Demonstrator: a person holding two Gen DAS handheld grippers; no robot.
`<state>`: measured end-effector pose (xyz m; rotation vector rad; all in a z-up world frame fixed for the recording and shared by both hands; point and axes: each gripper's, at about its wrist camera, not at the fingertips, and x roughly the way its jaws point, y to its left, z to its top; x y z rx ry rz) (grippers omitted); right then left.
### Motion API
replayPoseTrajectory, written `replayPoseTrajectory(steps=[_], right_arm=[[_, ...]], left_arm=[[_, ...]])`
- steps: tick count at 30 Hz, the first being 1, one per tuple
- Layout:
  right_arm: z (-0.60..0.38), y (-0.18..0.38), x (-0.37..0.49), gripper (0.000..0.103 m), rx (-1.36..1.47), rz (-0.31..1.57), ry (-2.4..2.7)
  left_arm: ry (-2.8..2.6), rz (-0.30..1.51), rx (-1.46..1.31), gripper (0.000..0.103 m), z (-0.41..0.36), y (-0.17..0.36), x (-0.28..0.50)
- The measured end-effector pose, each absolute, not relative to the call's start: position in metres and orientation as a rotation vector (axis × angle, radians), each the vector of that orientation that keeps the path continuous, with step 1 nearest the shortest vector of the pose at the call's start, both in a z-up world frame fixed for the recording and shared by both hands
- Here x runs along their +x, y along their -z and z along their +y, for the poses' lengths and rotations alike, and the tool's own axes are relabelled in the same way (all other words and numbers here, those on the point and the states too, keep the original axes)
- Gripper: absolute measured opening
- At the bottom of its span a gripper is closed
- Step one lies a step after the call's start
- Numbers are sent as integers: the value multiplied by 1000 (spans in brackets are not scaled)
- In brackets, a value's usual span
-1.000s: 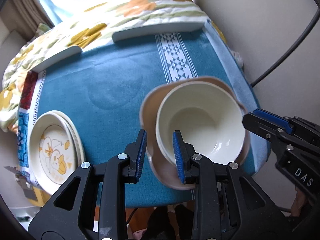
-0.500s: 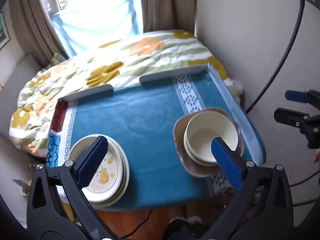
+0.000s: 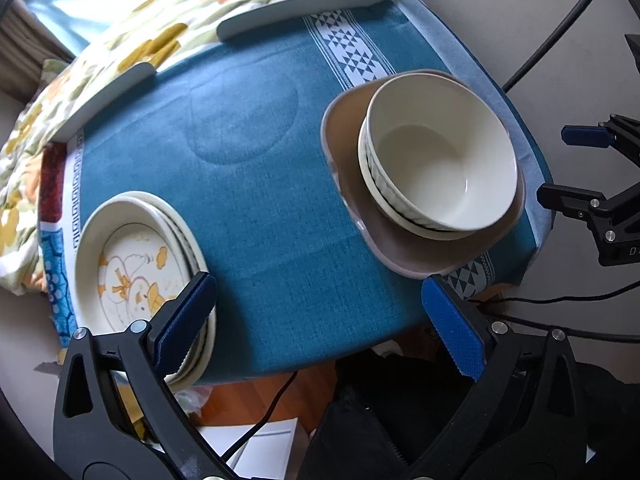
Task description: Organize plates and bowls
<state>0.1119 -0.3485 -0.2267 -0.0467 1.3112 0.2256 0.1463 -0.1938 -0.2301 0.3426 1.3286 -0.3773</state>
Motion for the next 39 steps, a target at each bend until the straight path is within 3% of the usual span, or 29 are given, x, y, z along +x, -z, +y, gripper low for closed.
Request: replayPoseTrajectory(steps=[2, 7, 12, 16, 20, 23, 39], right_arm=[[-343, 233, 118, 87, -86, 1332, -233], [-330, 250, 129, 66, -159, 1399, -280], [-324, 269, 137, 52, -145, 1453, -323], [-319, 281, 141, 36, -114, 1484, -374], [-320, 290, 141, 33, -64, 1495, -422], [-321, 293, 141, 24, -24, 1486, -475], [-305, 273, 136, 24, -88, 1398, -485]], left_arm=[[403, 1361, 369, 99, -202, 239, 153], [462, 1431, 360, 89, -214, 260, 167], [496, 1483, 338, 74, -219, 277, 175], [558, 1510, 301, 48, -227, 290, 176], [615, 1531, 278, 25, -237, 299, 174], [615, 1508, 309, 22, -242, 300, 171], [572, 1406, 354, 21, -227, 272, 156]])
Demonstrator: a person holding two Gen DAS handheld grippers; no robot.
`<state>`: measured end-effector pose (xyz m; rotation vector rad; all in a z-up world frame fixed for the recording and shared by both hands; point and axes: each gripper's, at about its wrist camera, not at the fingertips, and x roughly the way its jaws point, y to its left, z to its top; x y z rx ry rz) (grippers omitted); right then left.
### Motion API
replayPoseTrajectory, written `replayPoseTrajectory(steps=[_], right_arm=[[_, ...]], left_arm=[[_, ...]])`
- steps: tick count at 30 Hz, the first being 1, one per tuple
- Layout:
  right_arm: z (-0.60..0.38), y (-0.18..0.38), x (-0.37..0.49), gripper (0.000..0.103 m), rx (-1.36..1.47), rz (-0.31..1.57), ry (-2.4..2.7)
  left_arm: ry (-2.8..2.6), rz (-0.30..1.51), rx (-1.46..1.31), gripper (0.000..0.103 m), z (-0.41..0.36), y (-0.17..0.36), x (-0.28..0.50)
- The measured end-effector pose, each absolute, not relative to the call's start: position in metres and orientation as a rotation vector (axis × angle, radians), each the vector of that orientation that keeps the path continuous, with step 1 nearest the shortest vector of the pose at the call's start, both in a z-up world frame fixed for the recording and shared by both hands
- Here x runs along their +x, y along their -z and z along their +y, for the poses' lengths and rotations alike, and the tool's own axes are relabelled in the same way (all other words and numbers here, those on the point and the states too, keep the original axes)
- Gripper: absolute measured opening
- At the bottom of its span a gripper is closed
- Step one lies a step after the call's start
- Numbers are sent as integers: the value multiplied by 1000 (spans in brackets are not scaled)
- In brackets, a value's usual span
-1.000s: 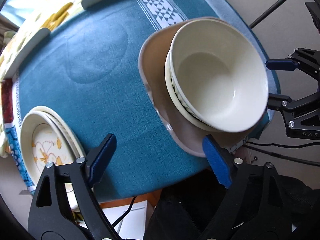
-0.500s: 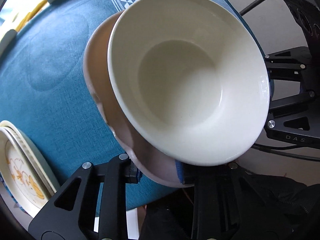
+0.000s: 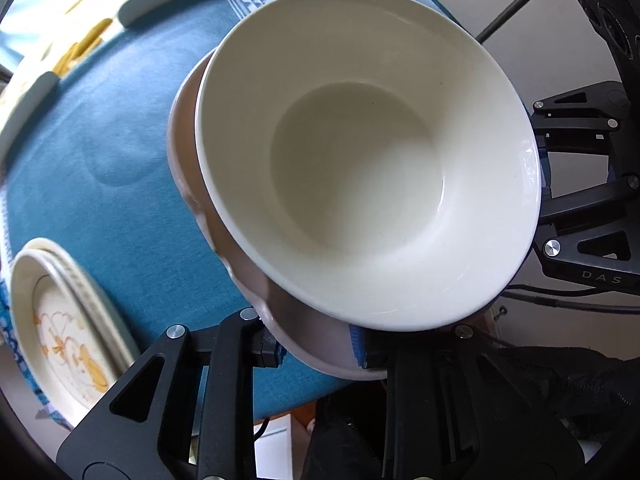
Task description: Organize plates and bowls
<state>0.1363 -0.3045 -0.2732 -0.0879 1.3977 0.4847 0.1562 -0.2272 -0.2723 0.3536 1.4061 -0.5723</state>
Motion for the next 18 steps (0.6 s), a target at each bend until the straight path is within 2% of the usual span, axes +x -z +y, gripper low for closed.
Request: replayPoseTrajectory(steps=[11, 18], right_arm=[[-239, 203, 151, 24, -177, 1296, -588], [-181, 183, 158, 24, -215, 1263, -597]], left_arm=[[445, 1314, 313, 21, -143, 192, 153], [430, 1288, 324, 21, -90, 176, 159]])
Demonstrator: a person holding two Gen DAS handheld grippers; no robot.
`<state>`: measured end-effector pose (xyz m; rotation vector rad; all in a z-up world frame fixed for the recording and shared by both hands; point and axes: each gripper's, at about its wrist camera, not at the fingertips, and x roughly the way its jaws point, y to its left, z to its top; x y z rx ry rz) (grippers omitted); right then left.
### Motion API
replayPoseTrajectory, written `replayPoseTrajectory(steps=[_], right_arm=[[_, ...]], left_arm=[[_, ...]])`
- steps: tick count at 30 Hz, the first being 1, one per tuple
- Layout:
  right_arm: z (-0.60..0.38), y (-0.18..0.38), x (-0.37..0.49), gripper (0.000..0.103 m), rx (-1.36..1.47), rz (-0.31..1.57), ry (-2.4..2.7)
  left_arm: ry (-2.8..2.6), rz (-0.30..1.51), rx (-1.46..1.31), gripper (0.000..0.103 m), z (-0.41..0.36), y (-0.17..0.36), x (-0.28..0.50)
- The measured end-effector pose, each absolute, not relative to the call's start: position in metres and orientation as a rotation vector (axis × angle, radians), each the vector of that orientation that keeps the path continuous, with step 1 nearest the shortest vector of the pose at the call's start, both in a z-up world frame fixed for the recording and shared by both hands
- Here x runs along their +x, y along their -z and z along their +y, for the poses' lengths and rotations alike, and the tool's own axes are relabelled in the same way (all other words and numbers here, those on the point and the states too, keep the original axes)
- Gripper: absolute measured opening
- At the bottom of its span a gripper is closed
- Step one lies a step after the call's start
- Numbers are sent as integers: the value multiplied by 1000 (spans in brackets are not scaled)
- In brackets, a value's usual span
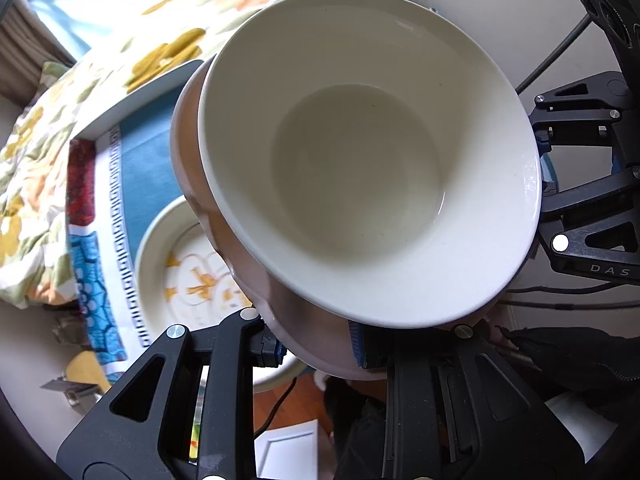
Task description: Organize plates and bowls
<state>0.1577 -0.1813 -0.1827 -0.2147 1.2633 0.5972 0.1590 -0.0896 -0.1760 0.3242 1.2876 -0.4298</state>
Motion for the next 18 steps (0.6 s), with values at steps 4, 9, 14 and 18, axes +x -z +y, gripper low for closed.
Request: replayPoseTrajectory(steps=[4, 9, 14, 18], right_arm=[[-146, 181, 167, 24, -185, 1265, -579], [-101, 194, 175, 24, -139, 1292, -557], [-66, 211, 173, 24, -113, 1323, -545], [-44, 223, 172, 24, -105, 1342, -522]], left_arm=[[449, 1298, 359, 21, -54, 180, 171], [477, 1328, 401, 21, -15, 201, 179], [505, 1365, 418, 21, 17, 226, 181], [524, 1391, 416, 21, 35, 244, 183]])
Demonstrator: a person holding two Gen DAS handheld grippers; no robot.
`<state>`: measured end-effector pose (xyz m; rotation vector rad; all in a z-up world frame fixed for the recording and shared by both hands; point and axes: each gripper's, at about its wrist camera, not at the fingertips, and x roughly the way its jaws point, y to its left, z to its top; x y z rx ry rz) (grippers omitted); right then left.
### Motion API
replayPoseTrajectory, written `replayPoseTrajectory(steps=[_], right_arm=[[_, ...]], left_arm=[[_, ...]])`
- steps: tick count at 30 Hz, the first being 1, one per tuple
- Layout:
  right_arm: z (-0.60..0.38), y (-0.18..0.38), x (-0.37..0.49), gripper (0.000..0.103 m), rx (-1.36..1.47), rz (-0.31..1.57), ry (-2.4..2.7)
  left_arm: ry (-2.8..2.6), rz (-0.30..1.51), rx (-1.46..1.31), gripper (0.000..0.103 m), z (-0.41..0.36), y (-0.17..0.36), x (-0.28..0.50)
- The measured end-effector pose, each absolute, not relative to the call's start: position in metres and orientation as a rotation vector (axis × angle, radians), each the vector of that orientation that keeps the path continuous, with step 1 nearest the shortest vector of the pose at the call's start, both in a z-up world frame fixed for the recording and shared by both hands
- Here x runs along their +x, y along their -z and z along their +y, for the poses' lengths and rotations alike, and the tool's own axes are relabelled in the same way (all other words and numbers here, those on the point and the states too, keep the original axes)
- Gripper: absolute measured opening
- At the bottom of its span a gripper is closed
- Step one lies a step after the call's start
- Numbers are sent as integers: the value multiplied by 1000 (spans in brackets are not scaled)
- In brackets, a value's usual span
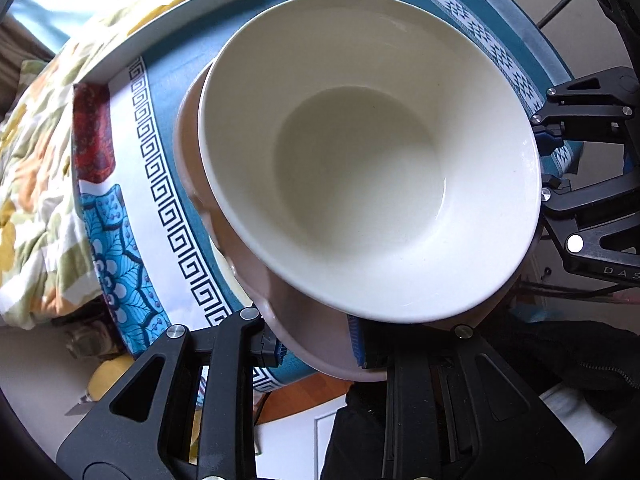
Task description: Organize plates and bowls
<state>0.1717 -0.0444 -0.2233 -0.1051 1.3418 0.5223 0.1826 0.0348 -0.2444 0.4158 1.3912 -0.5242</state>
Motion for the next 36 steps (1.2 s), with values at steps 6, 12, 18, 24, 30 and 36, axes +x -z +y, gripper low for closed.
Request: replayPoseTrajectory(steps=[6, 12, 18, 24, 30, 36], right_arm=[[-30, 229, 168, 24, -104, 1357, -471], [-29, 235, 161, 24, -109, 1366, -446], [-32, 240, 165, 24, -116, 1373, -426], [-30, 241, 165, 24, -128, 1385, -411], [-31, 240, 165, 24, -112, 1399, -388], [-32, 232, 163, 24, -87, 1403, -339]], left_arm=[[548, 1400, 403, 21, 45, 256, 184], [551, 1406, 406, 21, 48, 259, 183], [519, 1388, 467, 23, 42, 255, 183], [486, 1352, 562, 26, 35, 250, 179], [495, 1363, 525, 30, 37, 246, 180], [503, 1340, 531, 31, 42, 234, 175]])
